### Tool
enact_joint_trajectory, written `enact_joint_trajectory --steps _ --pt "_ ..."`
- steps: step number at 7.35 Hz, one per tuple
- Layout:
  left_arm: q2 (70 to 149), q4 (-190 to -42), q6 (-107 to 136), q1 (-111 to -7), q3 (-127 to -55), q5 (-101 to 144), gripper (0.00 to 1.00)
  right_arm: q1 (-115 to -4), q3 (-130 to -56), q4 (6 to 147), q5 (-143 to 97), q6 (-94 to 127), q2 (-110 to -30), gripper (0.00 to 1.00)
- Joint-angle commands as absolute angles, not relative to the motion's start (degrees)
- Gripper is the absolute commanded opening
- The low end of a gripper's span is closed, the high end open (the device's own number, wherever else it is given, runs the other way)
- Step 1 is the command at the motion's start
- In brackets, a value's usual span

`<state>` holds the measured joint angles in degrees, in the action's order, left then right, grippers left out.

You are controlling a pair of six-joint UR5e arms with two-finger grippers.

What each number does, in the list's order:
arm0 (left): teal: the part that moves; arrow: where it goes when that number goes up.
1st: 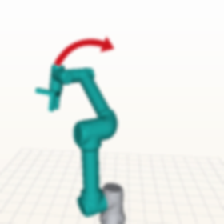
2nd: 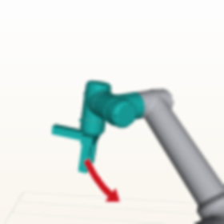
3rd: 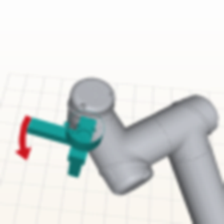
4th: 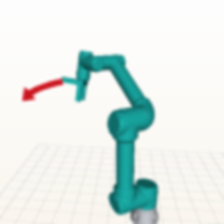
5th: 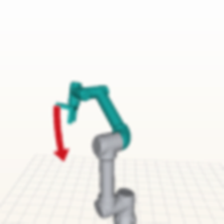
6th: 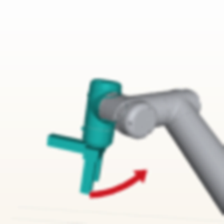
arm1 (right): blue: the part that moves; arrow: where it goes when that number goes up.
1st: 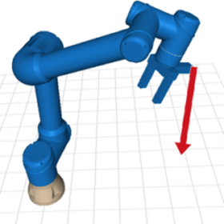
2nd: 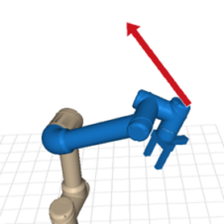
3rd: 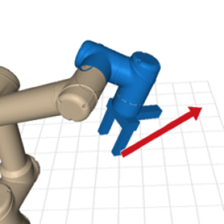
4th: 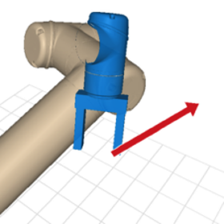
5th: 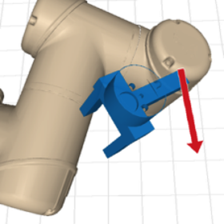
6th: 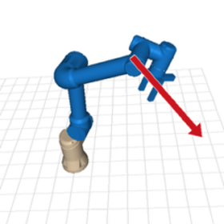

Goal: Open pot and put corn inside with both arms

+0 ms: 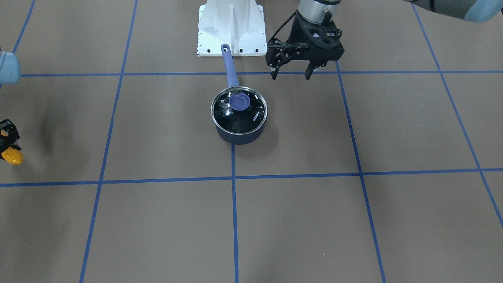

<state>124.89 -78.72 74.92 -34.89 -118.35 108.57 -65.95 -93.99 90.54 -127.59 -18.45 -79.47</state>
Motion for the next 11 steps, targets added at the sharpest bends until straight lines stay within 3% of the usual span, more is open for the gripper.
enact_joint_trajectory --steps 1,5,11 --pt "129.89 -78.57 74.89 -32.1 -111.38 107.84 0.98 -66.18 -97.11 98.51 -127.88 -18.37 -75.42 0.36" --pt "138.59 -79.01 74.27 -30.76 -100.21 107.75 0.98 -66.27 -97.03 99.93 -128.76 -18.11 -73.92 0.36" --pt "138.34 -85.41 72.33 -28.74 -94.06 107.93 0.98 -66.27 -96.94 99.84 -128.76 -17.75 -74.0 0.37"
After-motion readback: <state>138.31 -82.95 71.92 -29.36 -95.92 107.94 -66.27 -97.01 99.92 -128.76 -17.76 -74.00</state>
